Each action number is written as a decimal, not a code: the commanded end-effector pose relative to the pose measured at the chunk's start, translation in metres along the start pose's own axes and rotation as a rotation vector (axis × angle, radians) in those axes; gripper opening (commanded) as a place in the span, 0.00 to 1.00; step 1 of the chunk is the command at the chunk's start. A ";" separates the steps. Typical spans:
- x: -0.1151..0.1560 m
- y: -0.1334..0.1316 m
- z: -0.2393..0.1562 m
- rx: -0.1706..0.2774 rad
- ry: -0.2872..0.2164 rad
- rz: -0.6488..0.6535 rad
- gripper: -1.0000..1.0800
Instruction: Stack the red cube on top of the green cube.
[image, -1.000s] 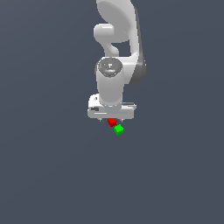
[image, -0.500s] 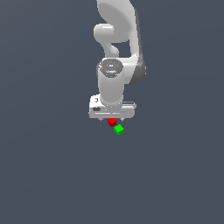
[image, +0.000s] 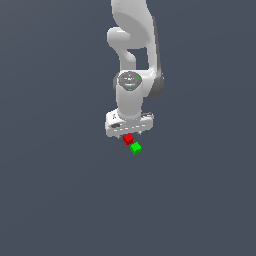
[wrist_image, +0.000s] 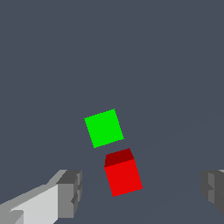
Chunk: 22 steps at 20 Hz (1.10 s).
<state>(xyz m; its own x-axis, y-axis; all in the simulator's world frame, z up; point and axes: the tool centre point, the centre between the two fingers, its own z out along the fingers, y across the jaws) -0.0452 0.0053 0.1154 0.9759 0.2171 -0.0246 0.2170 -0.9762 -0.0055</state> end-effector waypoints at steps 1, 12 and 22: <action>-0.010 -0.003 0.011 -0.002 0.006 -0.069 0.96; -0.036 -0.006 0.042 -0.008 0.022 -0.260 0.96; -0.039 -0.006 0.048 -0.008 0.023 -0.281 0.96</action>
<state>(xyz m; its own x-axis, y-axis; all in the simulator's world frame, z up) -0.0855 0.0026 0.0697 0.8777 0.4791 -0.0004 0.4791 -0.8777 -0.0006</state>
